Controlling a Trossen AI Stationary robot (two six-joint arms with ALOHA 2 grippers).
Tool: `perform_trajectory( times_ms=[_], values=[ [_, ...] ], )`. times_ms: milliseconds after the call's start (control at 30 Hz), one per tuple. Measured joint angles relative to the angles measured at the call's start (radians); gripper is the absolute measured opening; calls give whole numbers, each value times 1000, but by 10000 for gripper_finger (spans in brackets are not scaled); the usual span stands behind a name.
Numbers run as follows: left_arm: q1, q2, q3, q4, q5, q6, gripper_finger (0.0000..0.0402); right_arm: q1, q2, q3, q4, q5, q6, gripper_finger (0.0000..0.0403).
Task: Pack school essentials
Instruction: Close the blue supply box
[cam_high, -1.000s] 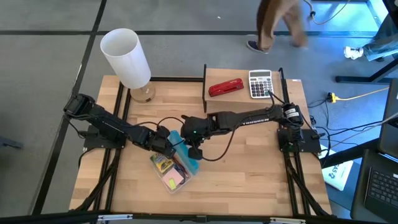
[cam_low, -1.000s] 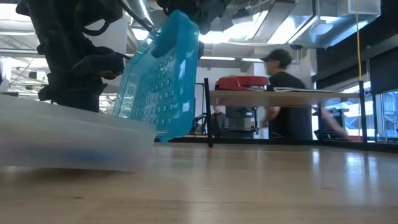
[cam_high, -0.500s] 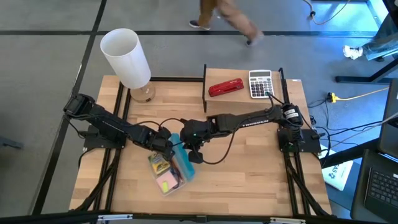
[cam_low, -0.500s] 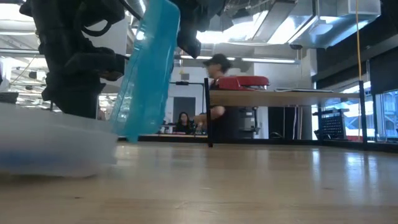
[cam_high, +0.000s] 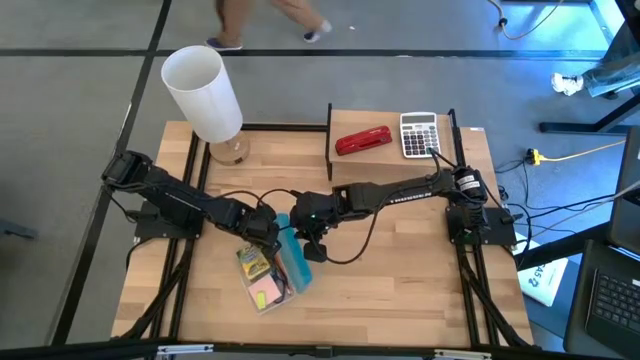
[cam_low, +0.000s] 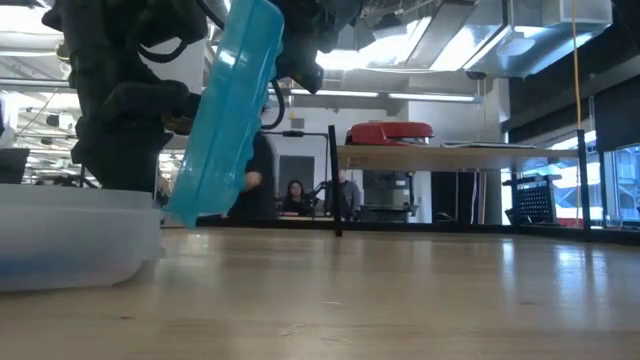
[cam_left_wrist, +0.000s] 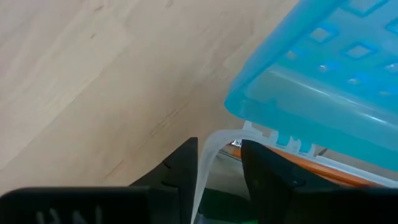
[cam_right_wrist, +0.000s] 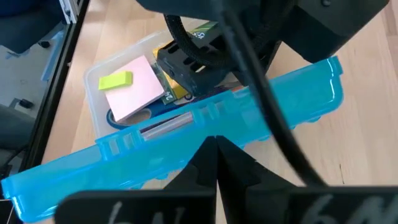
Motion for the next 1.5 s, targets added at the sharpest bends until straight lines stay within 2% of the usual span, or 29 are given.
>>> perform_trajectory(
  times_ms=[267,533,900,1167,1333,1500],
  values=[
    [7,-52,0,-12,14,6,115,0,0,0,0,1,-1,4],
    [7,-141,2,-66,-23,7,115,-2,0,0,2,9,-1,4],
    [7,-295,1,-181,-44,-1,116,-2,0,0,2,3,0,4],
    [7,-441,2,-206,-109,14,116,-2,0,0,3,3,2,4],
    [7,-517,52,-186,-175,138,114,-2,0,0,4,3,2,4],
    [9,-529,93,-19,-204,380,113,-2,0,0,3,3,1,4]
  ],
)
